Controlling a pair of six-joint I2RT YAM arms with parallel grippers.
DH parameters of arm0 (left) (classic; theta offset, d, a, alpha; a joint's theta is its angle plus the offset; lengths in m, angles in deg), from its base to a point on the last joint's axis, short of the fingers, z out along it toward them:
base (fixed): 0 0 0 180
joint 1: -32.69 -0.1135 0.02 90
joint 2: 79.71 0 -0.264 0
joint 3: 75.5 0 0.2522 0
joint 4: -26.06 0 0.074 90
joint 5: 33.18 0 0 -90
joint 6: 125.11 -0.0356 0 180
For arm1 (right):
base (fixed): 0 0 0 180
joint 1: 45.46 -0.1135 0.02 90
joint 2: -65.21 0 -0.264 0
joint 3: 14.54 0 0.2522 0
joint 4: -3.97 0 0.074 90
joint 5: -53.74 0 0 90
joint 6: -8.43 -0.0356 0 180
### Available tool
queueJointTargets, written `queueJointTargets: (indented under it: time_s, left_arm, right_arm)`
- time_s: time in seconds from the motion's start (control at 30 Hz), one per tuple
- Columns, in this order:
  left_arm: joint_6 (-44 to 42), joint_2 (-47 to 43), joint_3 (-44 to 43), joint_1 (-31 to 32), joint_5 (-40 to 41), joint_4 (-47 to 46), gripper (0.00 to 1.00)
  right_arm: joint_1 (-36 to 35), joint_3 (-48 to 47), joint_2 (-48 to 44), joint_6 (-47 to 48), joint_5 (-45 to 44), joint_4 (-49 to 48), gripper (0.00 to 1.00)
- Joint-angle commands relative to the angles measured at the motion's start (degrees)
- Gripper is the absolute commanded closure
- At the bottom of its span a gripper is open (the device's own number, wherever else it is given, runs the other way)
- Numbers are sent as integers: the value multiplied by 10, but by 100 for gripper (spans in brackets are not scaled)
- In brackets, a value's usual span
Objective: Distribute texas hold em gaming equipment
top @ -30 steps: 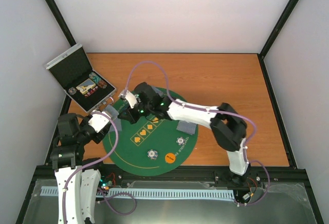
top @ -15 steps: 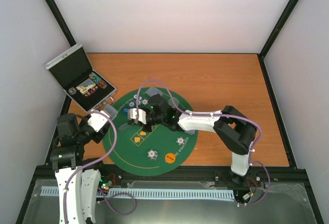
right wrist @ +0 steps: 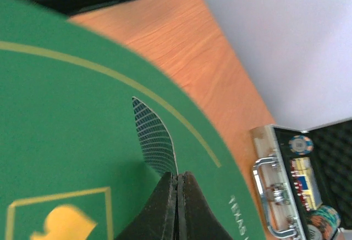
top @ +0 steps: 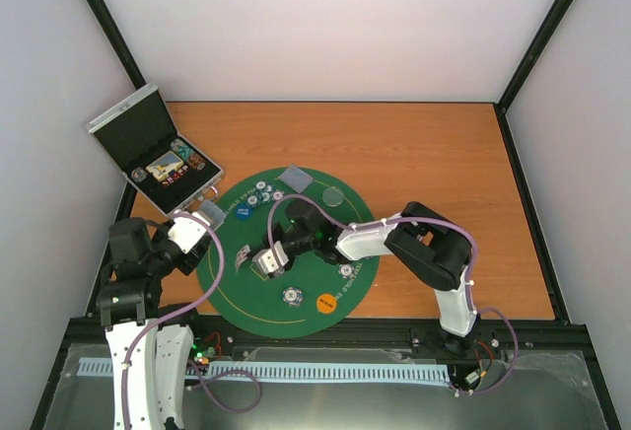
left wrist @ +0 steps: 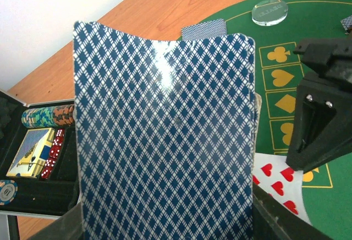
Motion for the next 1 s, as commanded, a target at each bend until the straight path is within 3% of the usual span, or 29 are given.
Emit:
queueJointTargets:
  time_s: [0.0,0.27,0.97]
  left_arm:
    - [5,-1,-7,-6,-5,-22,50]
    - [3,-3,-4,-6,-5,-20,49]
    - [-2,-2,-10,-6,-2,-17,49]
  right_arm:
    - [-3,2,-13,173,-15,133,97]
    - [1,-29,-38,274,-56,336,97]
    - [-4,-124,6,392,-13,455,97]
